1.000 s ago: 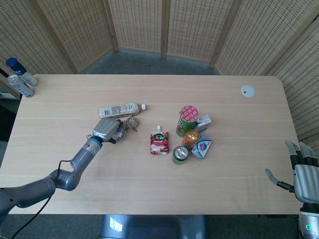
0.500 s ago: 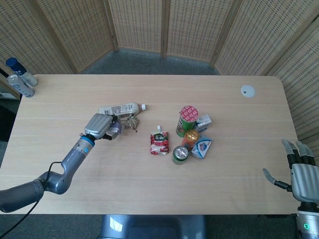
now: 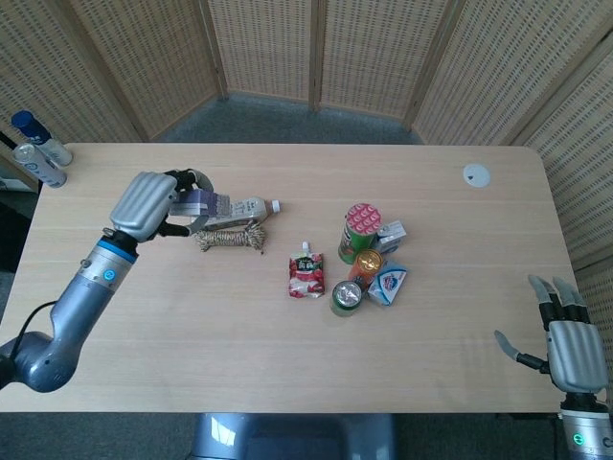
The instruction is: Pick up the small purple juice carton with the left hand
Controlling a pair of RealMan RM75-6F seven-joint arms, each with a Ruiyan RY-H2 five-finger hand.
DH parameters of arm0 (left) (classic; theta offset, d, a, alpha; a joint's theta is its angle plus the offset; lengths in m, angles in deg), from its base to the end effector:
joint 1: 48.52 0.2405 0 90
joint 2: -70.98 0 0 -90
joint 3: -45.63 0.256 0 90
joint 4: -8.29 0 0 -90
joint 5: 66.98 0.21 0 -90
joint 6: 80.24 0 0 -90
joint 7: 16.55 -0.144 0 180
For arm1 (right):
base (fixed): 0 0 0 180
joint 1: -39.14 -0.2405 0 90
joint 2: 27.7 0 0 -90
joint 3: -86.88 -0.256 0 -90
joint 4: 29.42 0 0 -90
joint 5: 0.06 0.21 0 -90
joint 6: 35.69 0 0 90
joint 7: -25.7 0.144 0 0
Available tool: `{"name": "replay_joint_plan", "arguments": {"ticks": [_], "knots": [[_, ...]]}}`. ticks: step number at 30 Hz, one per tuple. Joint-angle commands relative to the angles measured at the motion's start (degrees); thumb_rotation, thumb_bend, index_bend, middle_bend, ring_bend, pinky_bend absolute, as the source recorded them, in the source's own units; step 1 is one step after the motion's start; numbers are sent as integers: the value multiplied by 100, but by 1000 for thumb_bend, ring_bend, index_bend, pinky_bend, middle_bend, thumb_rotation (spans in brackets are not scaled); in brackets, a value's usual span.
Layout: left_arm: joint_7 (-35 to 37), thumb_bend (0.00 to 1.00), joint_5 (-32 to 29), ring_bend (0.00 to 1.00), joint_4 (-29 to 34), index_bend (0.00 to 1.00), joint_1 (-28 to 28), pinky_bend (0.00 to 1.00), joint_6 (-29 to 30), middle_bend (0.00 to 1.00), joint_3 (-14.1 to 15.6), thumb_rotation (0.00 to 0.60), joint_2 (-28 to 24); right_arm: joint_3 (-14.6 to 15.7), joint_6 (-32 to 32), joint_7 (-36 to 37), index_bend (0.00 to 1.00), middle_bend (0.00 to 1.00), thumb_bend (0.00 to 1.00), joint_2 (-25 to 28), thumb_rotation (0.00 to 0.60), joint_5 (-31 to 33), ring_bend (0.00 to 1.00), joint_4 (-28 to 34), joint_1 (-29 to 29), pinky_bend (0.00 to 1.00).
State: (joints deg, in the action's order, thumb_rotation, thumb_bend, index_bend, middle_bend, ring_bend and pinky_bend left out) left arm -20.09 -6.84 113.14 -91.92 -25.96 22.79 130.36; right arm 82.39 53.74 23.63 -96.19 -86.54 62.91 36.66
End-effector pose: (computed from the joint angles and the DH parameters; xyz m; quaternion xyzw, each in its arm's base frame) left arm -0.0916 0.3751 0.1578 -0.6597 -0.3882 -0.5006 0.4044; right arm -0.3044 -0.1732 0.1486 0.5600 -0.3804 0.4200 0.6044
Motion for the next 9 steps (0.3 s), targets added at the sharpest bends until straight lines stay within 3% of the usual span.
{"name": "replay_joint_plan", "arguments": {"ticks": [1, 9], "knots": [[-99, 425, -303, 536, 423, 558, 52, 671, 175, 494, -243, 600, -406, 24, 29, 87, 0, 145, 267, -56, 210, -5, 0, -90, 37, 0], [-180, 424, -487, 535, 556, 555, -13, 672, 170, 494, -173, 600, -534, 40, 108, 196, 0, 144, 267, -40, 210, -6, 0, -170, 120, 0]]}}
